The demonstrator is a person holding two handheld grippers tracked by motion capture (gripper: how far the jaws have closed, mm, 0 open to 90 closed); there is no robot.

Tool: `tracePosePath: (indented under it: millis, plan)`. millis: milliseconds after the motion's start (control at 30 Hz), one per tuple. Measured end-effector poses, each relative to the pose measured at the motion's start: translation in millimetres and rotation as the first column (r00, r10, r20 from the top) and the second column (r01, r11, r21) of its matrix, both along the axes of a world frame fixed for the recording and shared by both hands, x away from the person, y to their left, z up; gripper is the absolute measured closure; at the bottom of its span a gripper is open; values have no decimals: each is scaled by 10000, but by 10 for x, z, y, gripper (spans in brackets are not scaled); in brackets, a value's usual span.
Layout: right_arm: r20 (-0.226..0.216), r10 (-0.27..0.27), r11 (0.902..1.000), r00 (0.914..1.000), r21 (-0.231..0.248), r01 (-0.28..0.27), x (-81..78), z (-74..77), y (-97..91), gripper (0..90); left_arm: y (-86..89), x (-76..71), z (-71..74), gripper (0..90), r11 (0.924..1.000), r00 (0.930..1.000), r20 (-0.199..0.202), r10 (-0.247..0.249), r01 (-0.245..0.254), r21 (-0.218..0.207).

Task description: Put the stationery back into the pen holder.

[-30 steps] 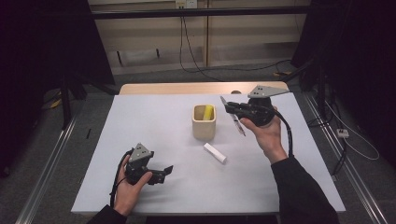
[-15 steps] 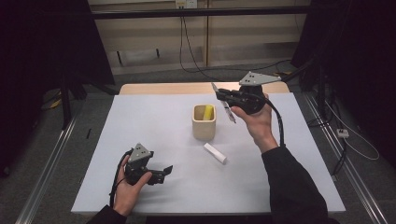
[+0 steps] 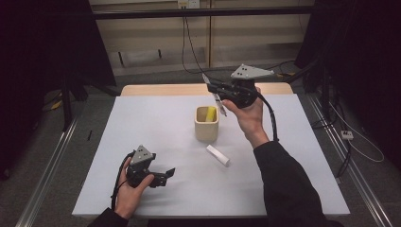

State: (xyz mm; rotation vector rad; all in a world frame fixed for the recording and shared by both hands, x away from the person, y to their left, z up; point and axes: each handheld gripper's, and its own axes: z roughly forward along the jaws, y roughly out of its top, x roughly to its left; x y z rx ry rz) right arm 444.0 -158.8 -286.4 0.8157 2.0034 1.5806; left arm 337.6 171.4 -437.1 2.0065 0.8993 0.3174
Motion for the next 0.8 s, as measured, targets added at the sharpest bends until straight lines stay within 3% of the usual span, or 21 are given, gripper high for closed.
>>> tracePosePath:
  millis: [267,333,367,433,700,733,800]
  plan:
    - [-239,49,10000,9997,-39,-50,137,-94,132,818,15,4,9,63,9999,9998,-149,-144,145,77]
    - [-331,44,10000,9994,38,-43,167,-117,154,818,13,5,8,63,9999,9998,-151,-150,151,82]
    - [-407,-34,10000,9992,40,36,181,-124,166,819,-6,-2,-4,63,9999,9999,22,114,-114,82]
    - [-549,-76,9996,9985,258,90,208,-136,201,818,0,4,-2,63,10000,9999,-107,-75,76,51]
    - [-580,0,9999,9983,129,7,284,-233,372,819,12,3,5,63,9998,9997,-163,-164,165,72]
    - [-574,2,9999,9983,123,5,298,-253,376,818,-3,-5,-4,63,10000,10000,11,77,-77,57]
    - [-635,-3,9999,9980,167,14,321,-294,377,819,-2,-4,-4,63,10000,10000,3,66,-66,56]
